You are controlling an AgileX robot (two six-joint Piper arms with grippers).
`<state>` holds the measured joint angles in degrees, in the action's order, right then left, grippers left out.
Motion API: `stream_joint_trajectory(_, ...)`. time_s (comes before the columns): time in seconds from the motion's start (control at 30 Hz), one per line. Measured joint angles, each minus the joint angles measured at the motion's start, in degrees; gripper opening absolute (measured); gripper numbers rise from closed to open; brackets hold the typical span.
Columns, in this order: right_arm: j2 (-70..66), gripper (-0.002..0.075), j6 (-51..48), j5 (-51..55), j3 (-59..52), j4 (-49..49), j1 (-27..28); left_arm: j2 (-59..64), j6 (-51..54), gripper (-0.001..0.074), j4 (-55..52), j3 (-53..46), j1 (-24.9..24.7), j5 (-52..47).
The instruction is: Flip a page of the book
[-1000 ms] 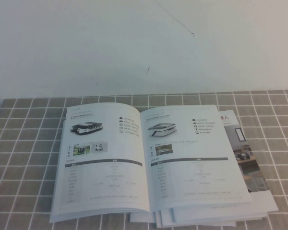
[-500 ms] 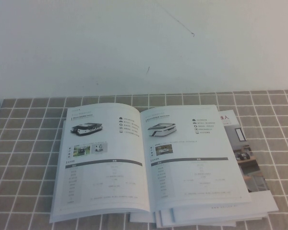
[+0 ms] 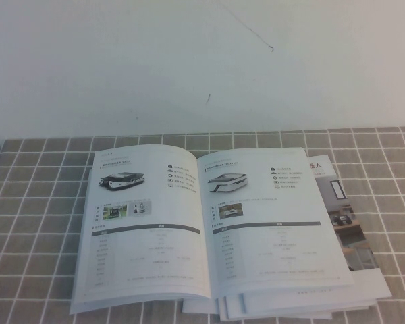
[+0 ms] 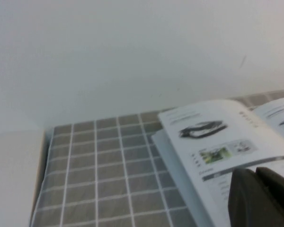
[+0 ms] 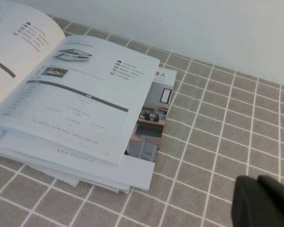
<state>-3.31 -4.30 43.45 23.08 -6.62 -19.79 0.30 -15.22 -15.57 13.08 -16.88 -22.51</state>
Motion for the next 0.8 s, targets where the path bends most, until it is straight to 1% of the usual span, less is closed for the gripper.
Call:
stream_joint_trajectory(0.17,0.0,-0.0001,0.0,0.0,0.0,0.1,0.0,-0.1,-0.2,-0.0003,2.8,-6.1,7.9,-0.1)
stream_joint_trajectory(0.3,0.0,-0.0001,0.0,0.0,0.0,0.2,0.0,-0.1,4.0,-0.0003,6.0,-11.8,12.2,-0.1)
stream_joint_trajectory(0.4,0.0,-0.0001,0.0,0.0,0.0,0.2,0.0,-0.1,5.5,-0.0003,9.2,-13.4,13.7,0.9)
stream_joint_trajectory(0.53,0.0,-0.0001,0.0,0.1,0.0,0.2,0.0,-0.7,7.1,-0.0003,11.6,-13.7,14.3,2.8)
stream_joint_trajectory(0.8,0.0,-0.0001,0.0,0.1,0.0,0.6,0.0,-1.0,8.3,-0.0003,12.2,-13.7,14.4,2.9)
